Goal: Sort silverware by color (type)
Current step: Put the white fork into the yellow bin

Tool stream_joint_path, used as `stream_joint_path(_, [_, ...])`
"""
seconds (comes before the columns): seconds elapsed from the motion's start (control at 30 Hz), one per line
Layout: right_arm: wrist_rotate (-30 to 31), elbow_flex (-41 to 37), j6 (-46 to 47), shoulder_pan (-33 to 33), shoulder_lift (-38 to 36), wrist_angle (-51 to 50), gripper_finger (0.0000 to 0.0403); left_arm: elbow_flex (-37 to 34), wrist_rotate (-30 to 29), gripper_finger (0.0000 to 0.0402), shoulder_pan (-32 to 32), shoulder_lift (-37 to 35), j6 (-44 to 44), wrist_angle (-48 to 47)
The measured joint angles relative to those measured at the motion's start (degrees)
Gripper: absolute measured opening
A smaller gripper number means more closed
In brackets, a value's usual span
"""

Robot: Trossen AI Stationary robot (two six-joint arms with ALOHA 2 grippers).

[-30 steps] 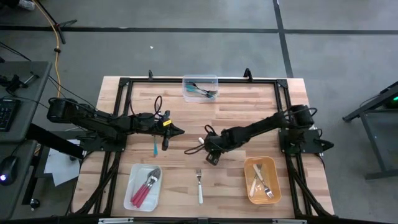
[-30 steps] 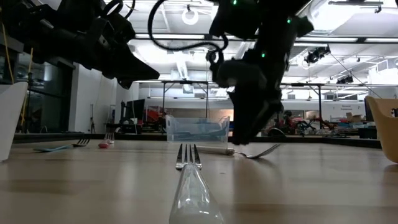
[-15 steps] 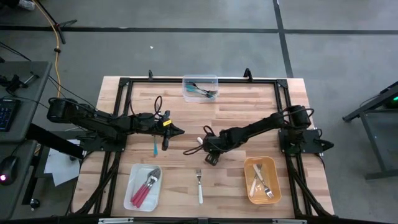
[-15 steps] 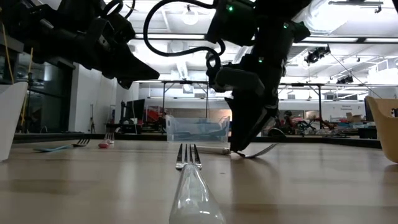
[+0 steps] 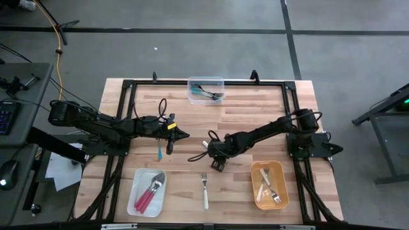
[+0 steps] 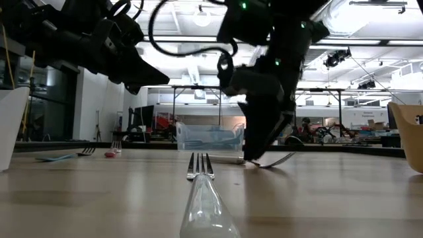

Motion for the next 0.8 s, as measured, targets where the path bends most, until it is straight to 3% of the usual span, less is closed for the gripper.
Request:
stream_joint_path(0.17, [0.02,-1.82,0.77,-0.88,0.12,2.55,0.0106,0.0,0.01,0.0,0.0,0.0,-0.01,-0.05])
stream_joint_path(0.43, [-2.66,-2.47,-2.17,-2.21,-0.02,2.59,0.0014,-0.02,0.01,0.0,0.0,0.0,-0.01,0.0])
stream_joint_path(0.63, [-4.41,-2.42,-5.35,-2.82,-0.28,1.0,0.0013,-0.02,0.01,0.0001,0.0,0.0,-0.01,-0.02])
stream_joint_path(0.8, [-2.05,-2.88,-8.14,-2.23,-2.63,-3.16,0.0007,-0.02,-0.01,0.0001,0.0,0.0,-0.01,-0.09])
